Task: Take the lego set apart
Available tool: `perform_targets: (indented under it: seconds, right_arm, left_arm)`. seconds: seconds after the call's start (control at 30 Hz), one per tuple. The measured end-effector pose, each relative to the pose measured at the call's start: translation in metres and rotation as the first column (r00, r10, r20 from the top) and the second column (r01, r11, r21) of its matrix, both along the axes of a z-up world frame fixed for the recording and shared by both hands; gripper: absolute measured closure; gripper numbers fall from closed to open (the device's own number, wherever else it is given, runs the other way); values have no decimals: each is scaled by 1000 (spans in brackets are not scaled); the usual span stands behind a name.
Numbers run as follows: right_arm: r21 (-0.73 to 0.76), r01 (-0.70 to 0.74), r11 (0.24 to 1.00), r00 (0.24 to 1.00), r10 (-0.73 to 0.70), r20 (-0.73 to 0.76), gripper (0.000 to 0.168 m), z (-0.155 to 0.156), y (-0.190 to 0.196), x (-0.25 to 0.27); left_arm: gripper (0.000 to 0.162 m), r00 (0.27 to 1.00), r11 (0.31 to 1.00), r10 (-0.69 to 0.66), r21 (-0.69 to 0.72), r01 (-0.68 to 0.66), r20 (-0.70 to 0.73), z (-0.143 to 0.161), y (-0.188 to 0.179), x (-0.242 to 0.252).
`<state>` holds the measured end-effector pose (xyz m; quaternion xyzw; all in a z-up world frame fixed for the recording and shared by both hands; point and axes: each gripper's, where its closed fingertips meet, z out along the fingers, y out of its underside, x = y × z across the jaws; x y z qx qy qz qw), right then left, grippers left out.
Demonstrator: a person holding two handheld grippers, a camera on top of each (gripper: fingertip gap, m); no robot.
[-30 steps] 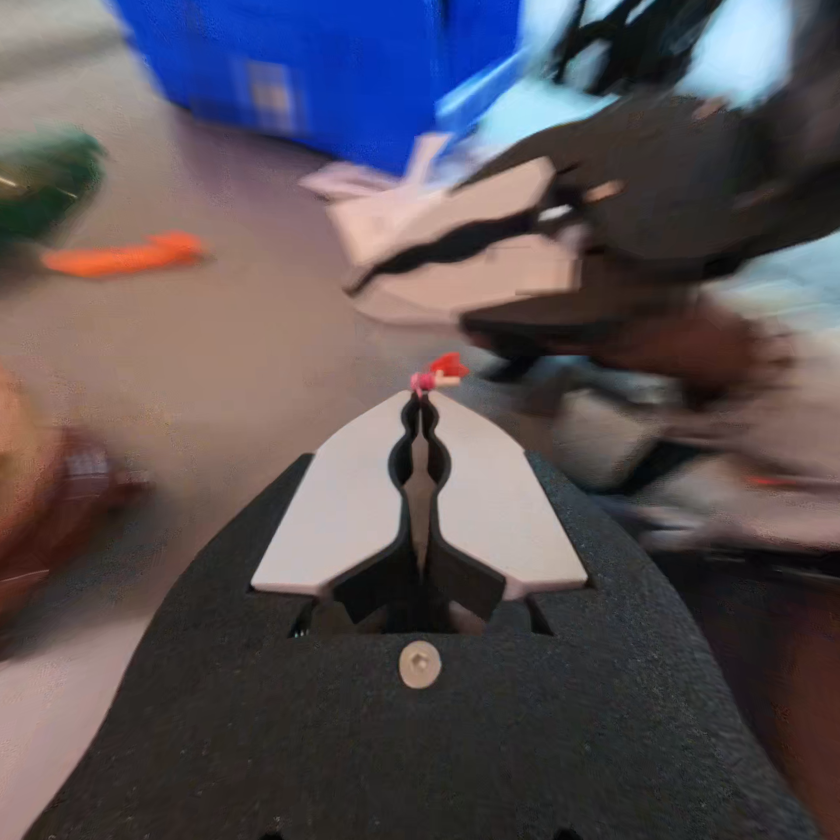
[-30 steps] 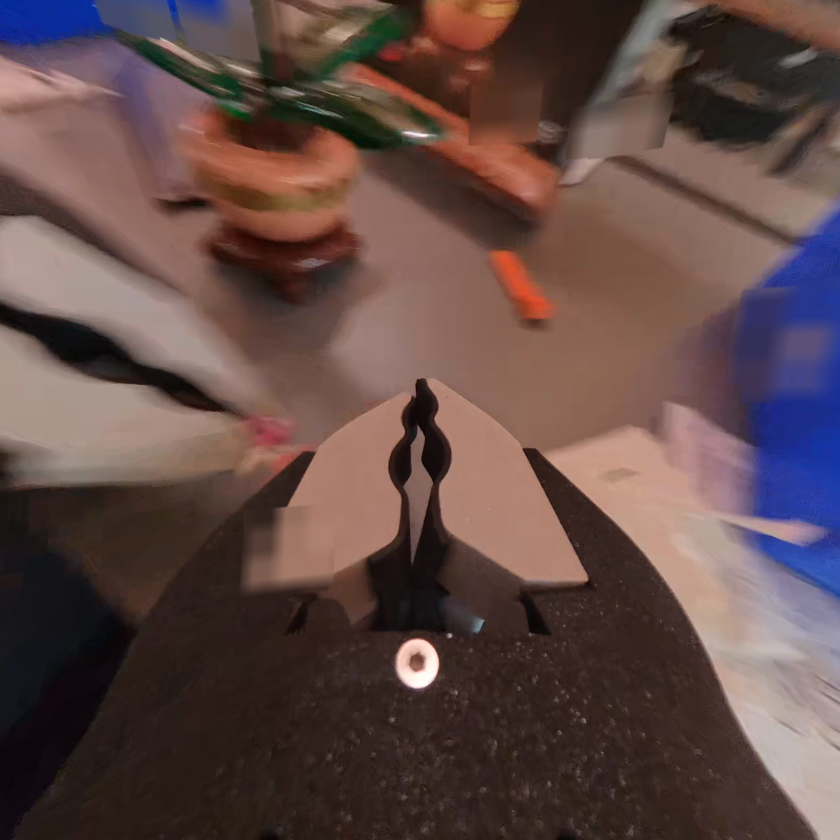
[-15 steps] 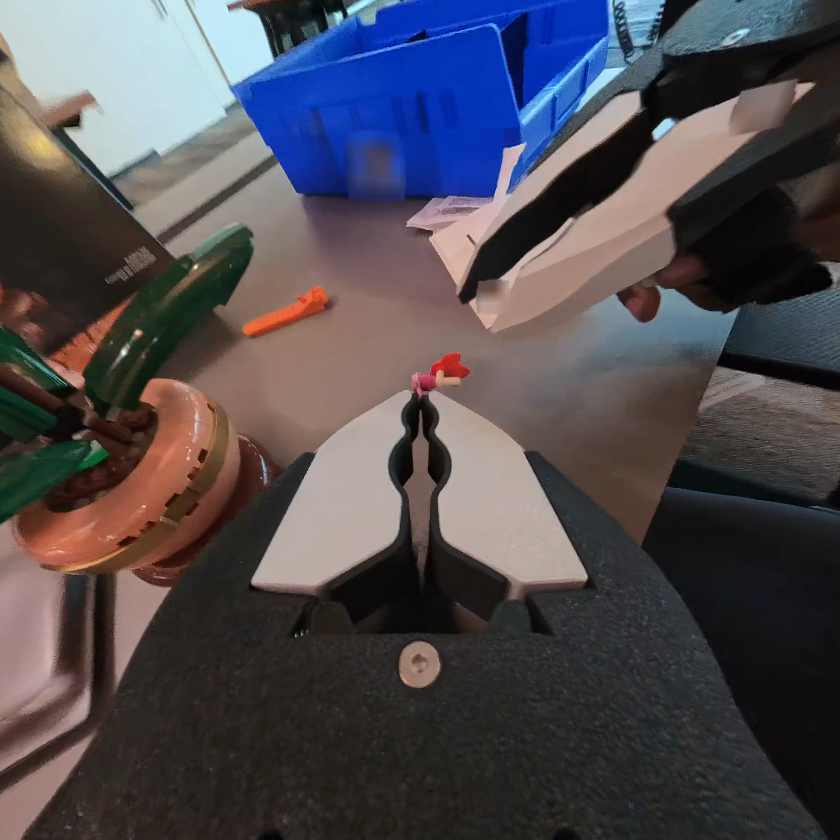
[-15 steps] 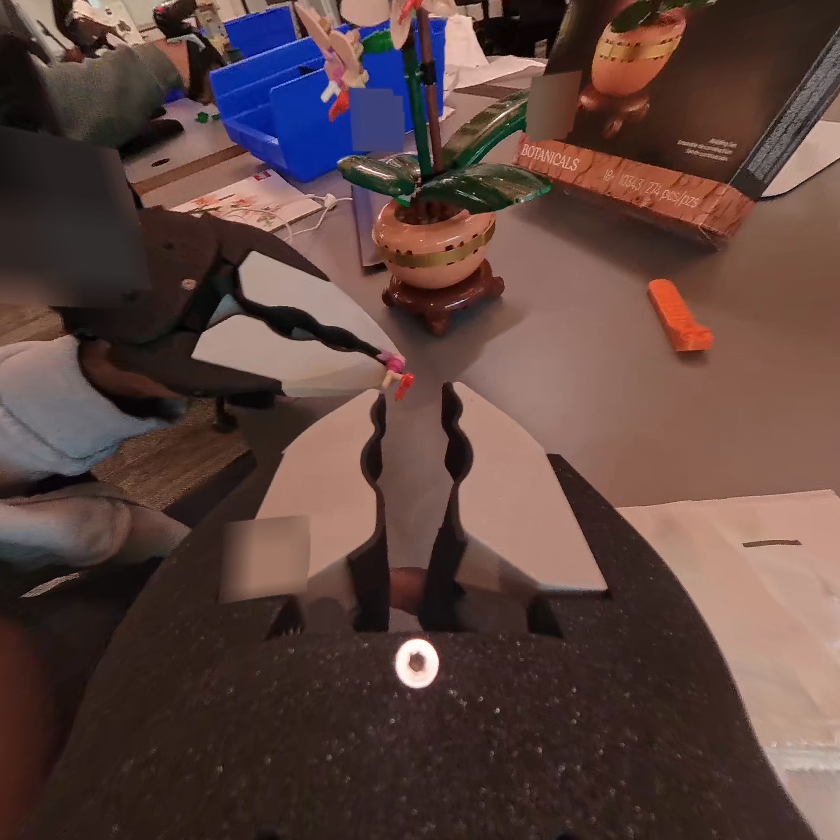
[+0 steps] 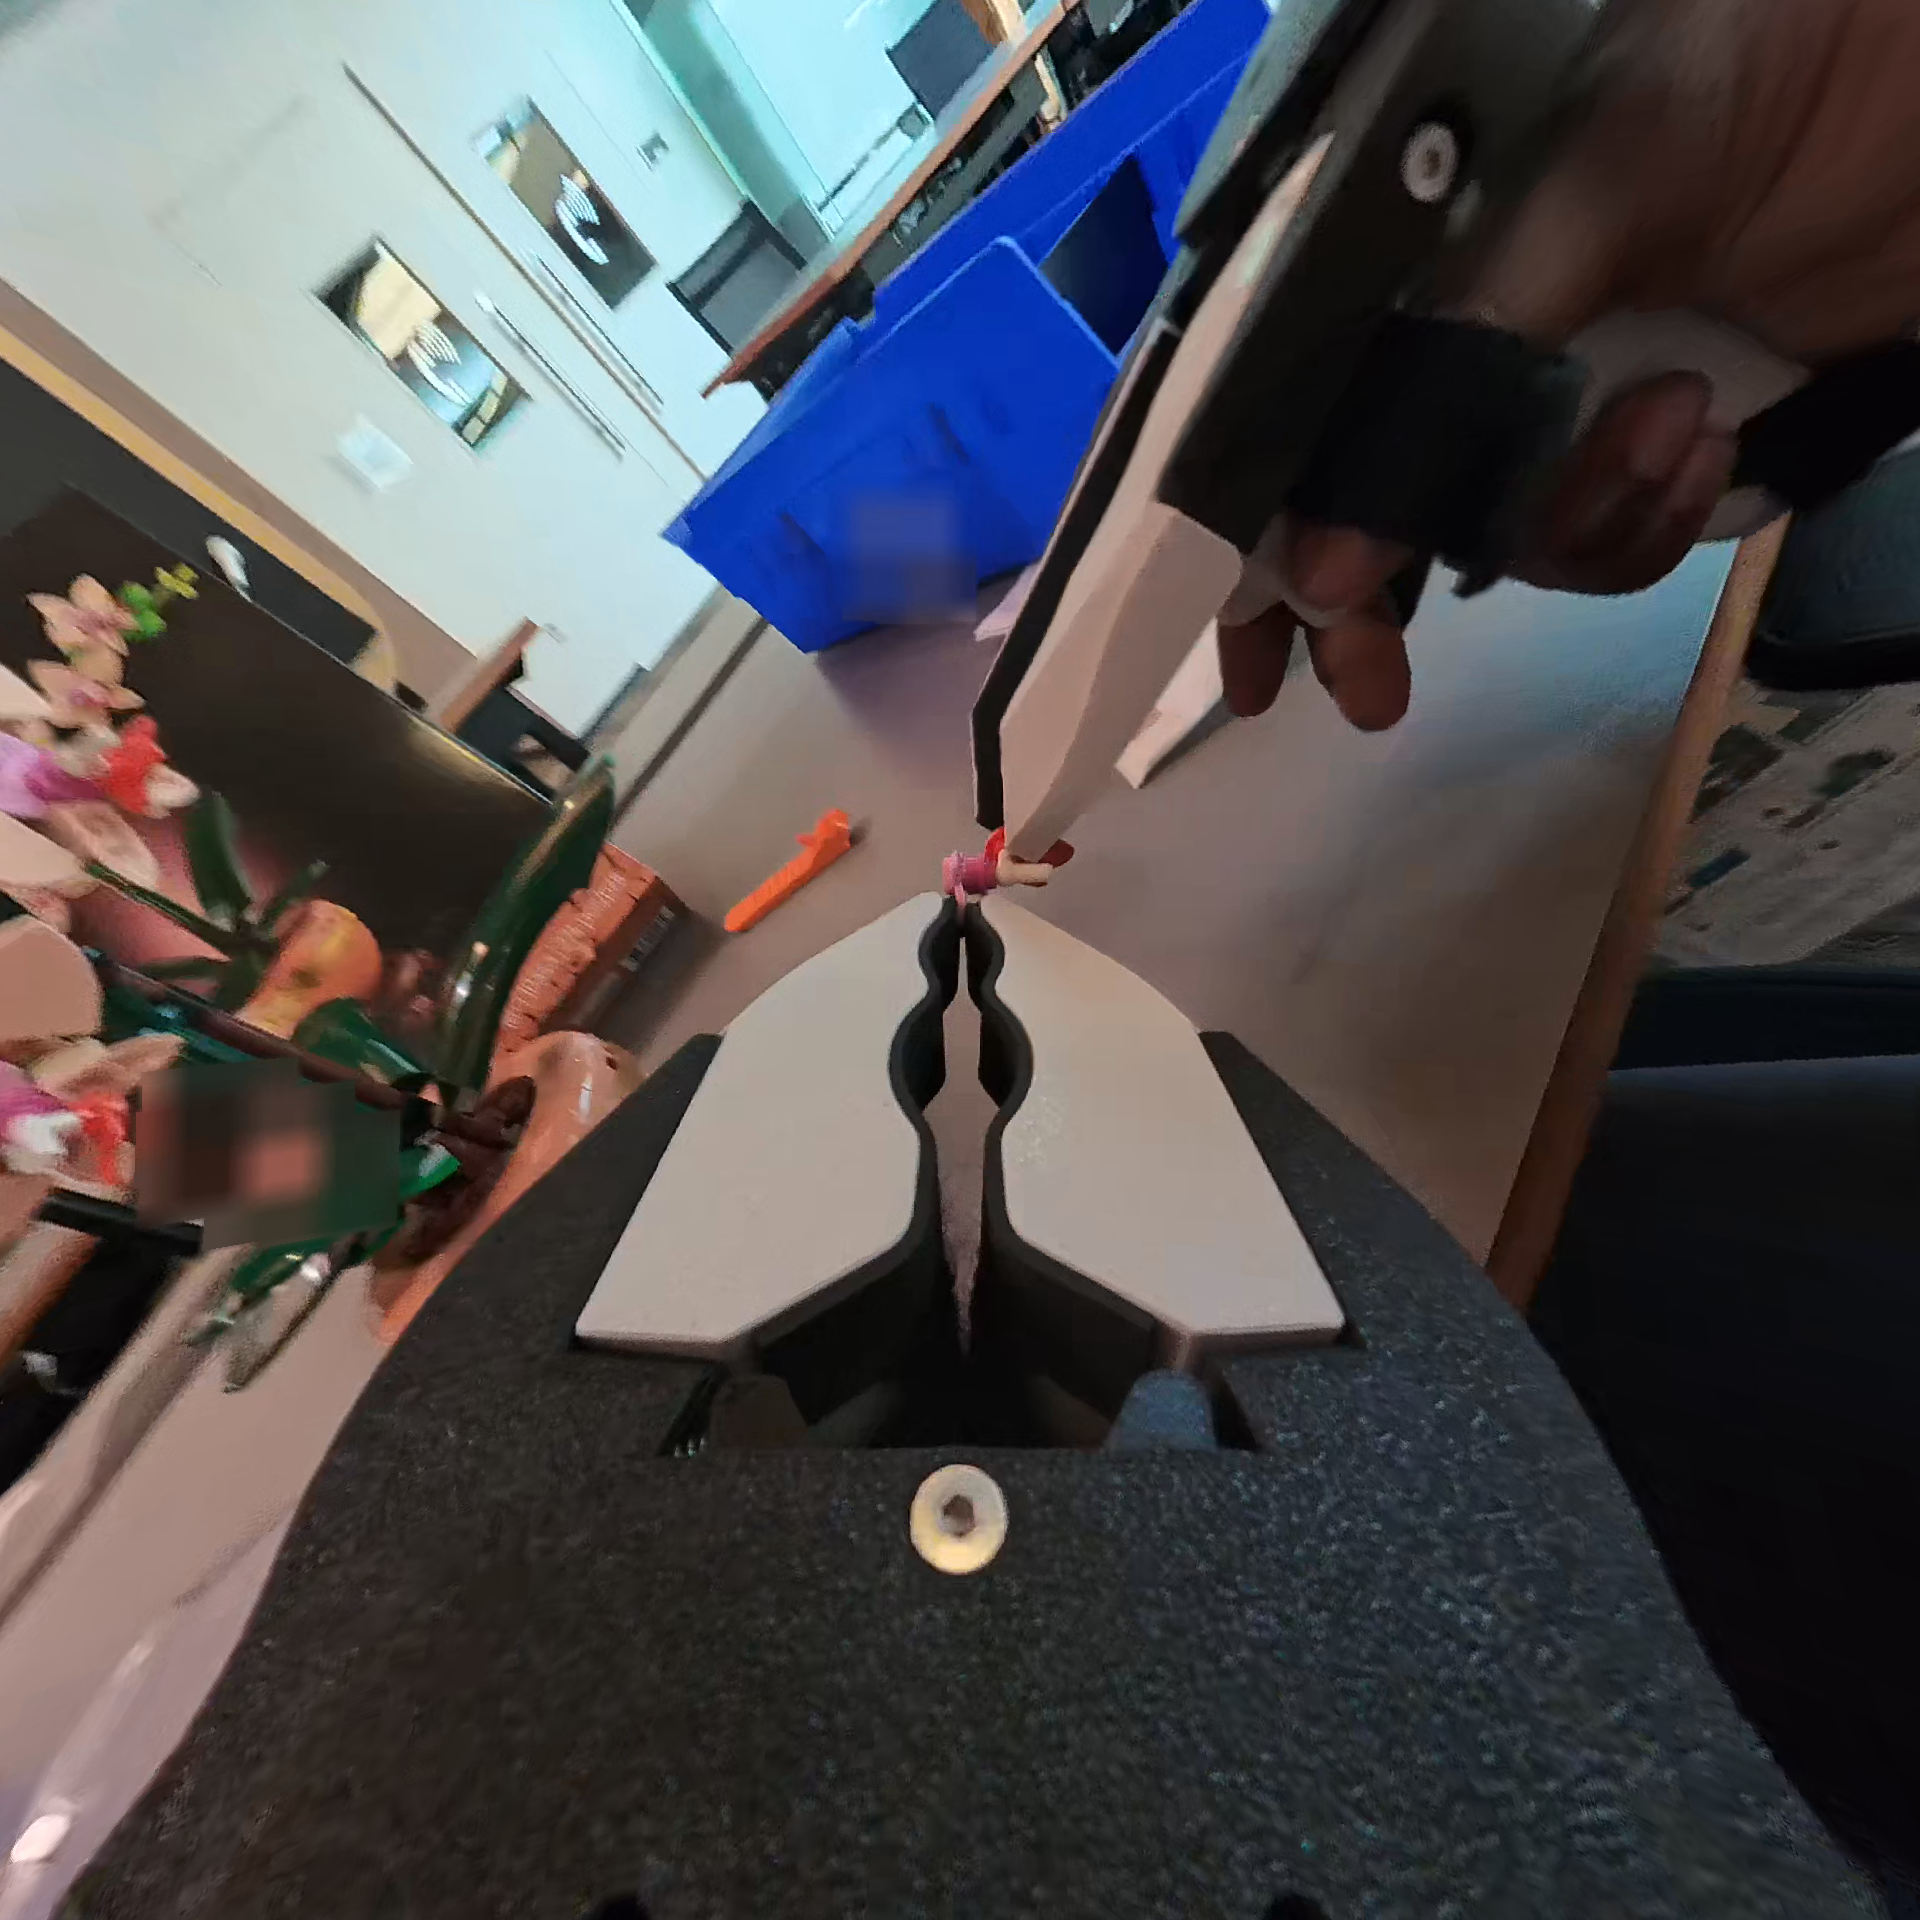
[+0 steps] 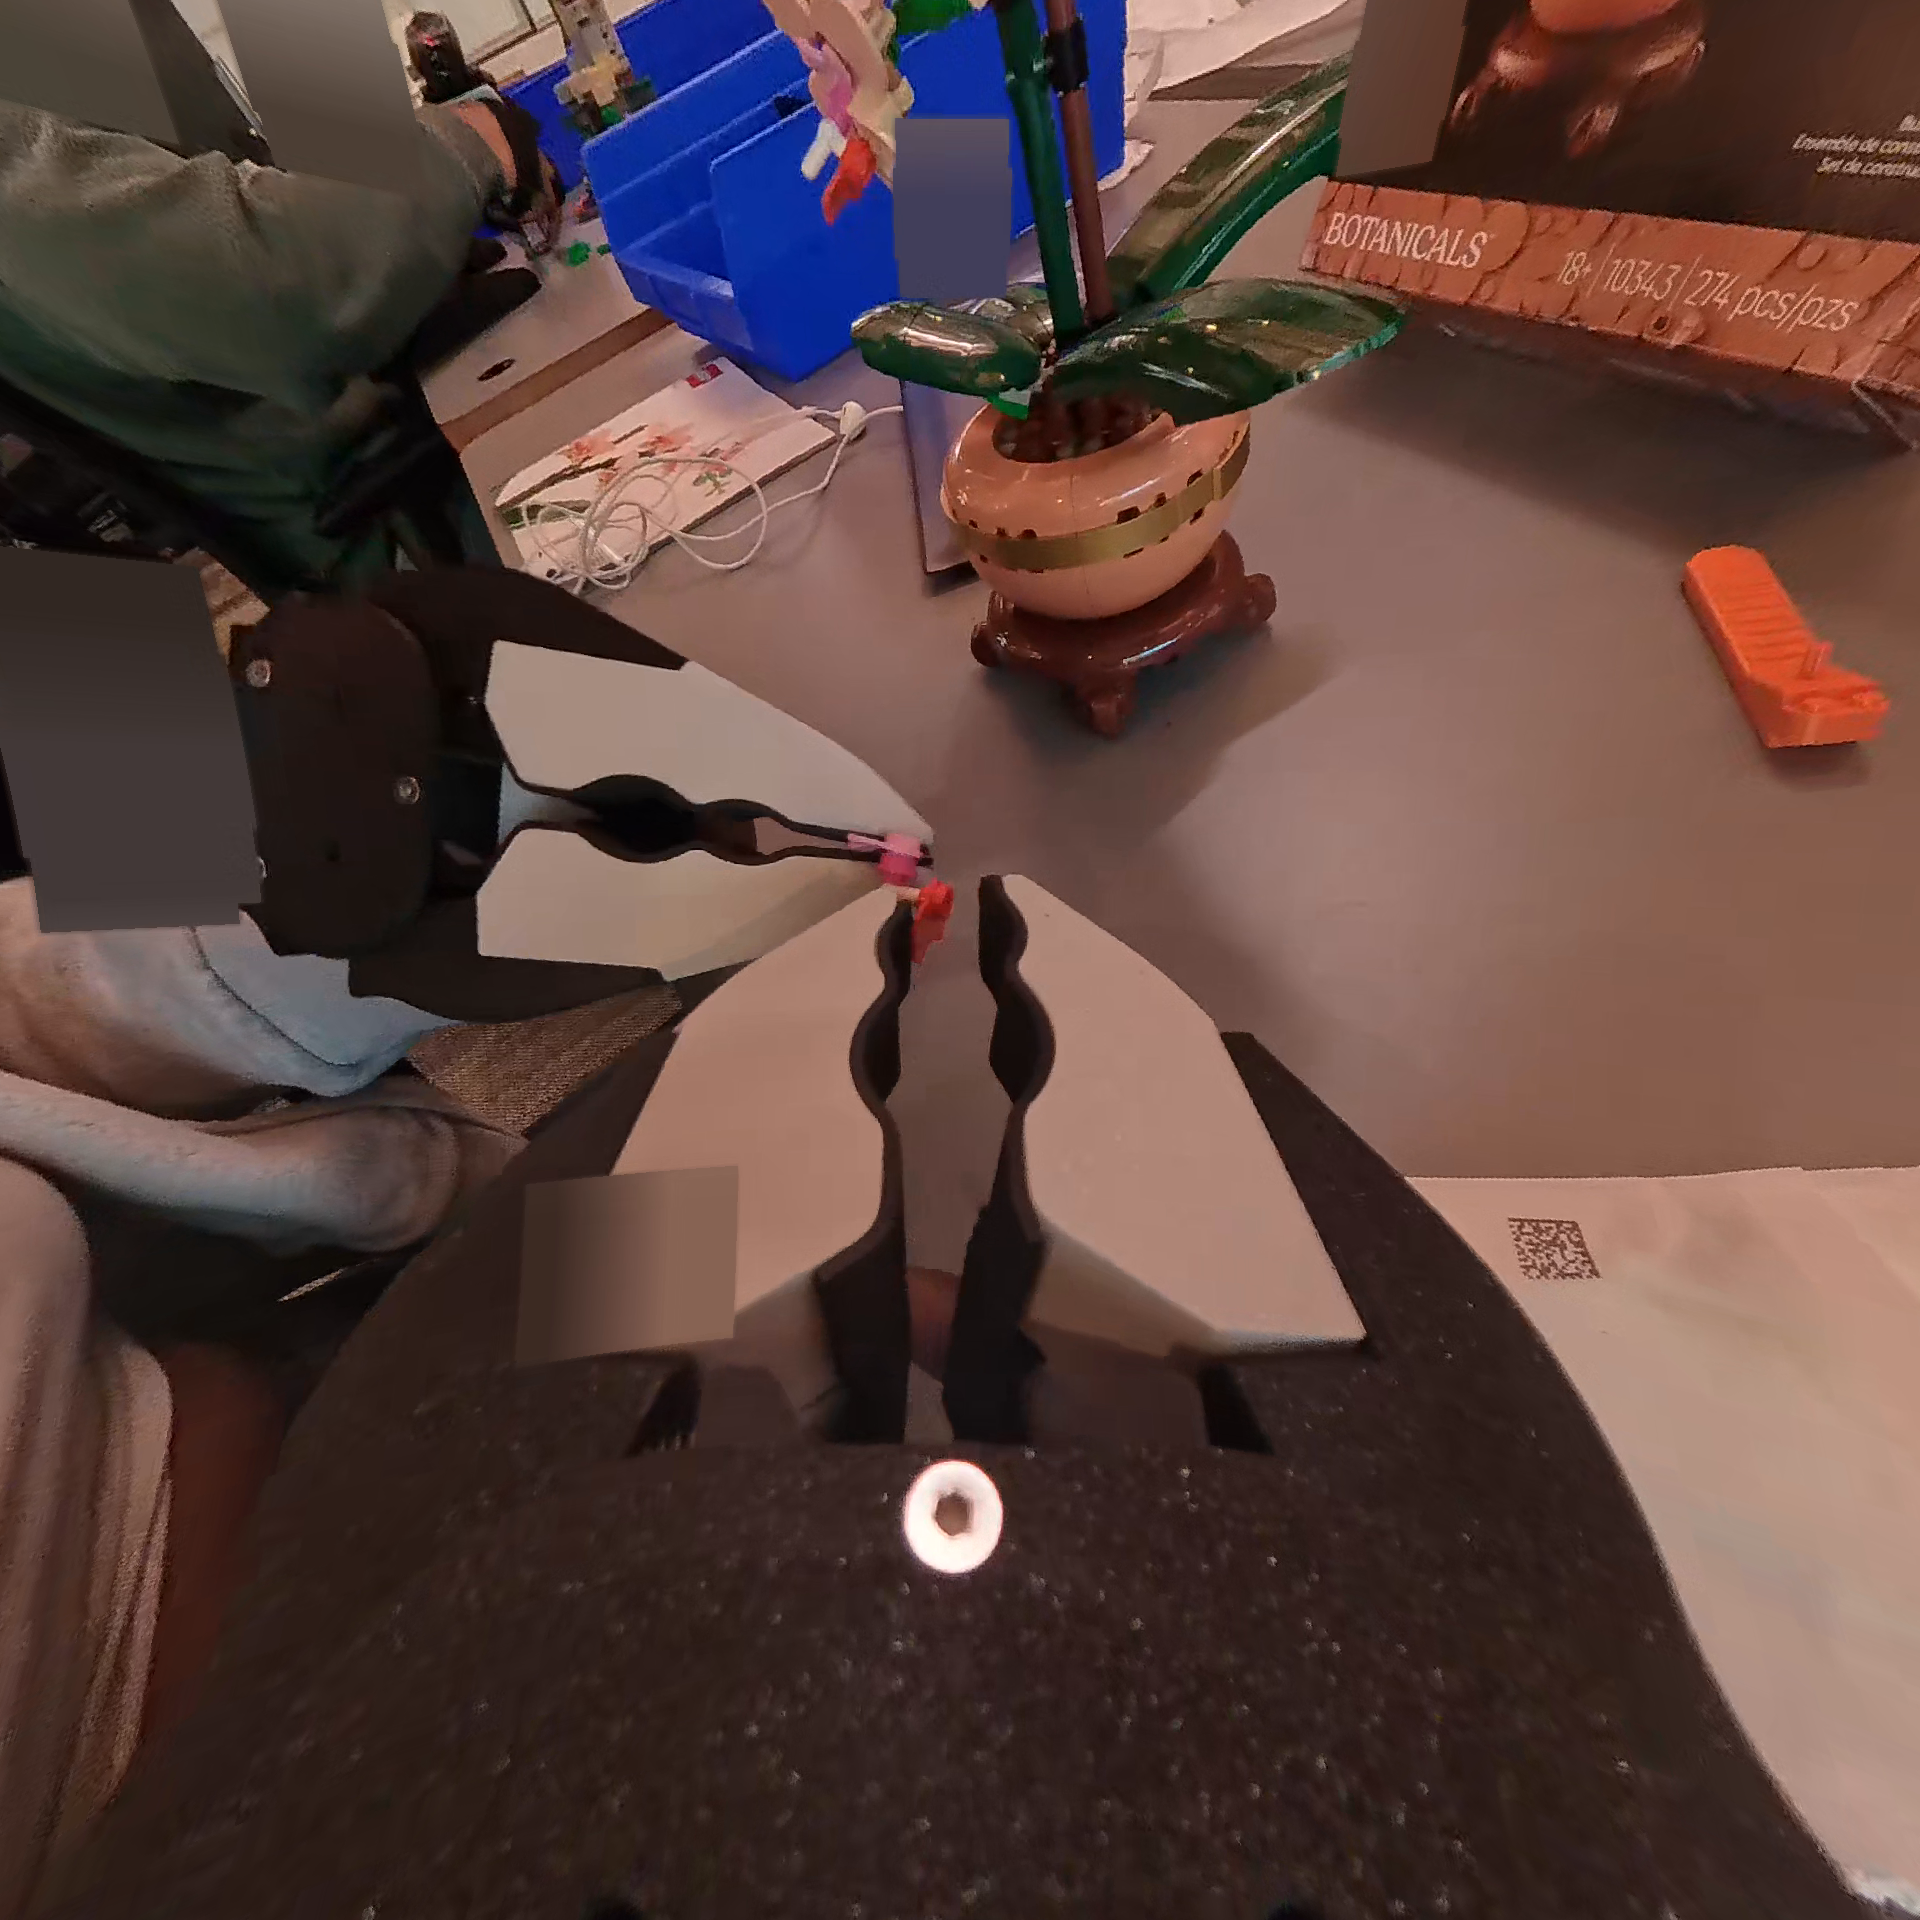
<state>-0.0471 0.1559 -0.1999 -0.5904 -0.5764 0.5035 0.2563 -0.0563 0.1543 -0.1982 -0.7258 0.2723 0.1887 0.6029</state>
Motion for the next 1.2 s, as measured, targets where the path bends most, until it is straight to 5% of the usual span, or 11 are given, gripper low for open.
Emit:
perform_targets:
  seconds: [0.03, 0.2, 0.33, 0.57, 0.7, 0.8, 0.9, 1.03, 1.2]
  right_arm:
    - [-3, 1, 1000, 1000, -1, 6, 152, 0, 1, 1]
    - [-32, -150, 988, 989, 150, -16, 161, 9, -14, 9]
    - [17, -328, 945, 943, 328, -52, 150, 15, -27, 18]
    - [119, -421, 899, 884, 436, -171, 157, 31, -31, 11]
    - [438, -262, 860, 897, 384, -217, 157, 31, -26, 0]
    - [682, -106, 723, 903, 358, -239, 159, 32, -21, -4]
    - [742, -62, 667, 903, 354, -242, 161, 30, -25, -3]
    - [661, -85, 746, 921, 312, -235, 165, 25, -17, -3]
    - [673, -23, 739, 960, 205, -193, 165, 31, 22, 16]
  left_arm:
    - [162, 999, 1000, 1, 22, 1, -51, 2, -1, 1]
    - [162, 956, 986, -55, 138, 98, -287, 15, -9, 10]
    - [162, 943, 957, -219, 131, 257, -250, 22, -18, 22]
    - [162, 938, 949, -314, 89, 303, 150, 32, -17, 15]
    - [161, 831, 958, -258, 20, 285, 493, 25, -12, 6]
    - [162, 740, 959, -175, -58, 278, 649, 16, -10, 0]
    - [162, 675, 946, -174, -70, 318, 717, 18, -12, 1]
    - [162, 781, 963, -124, -116, 244, 612, 9, -8, -6]
    - [161, 868, 974, -77, -151, 171, 490, 2, -7, -12]
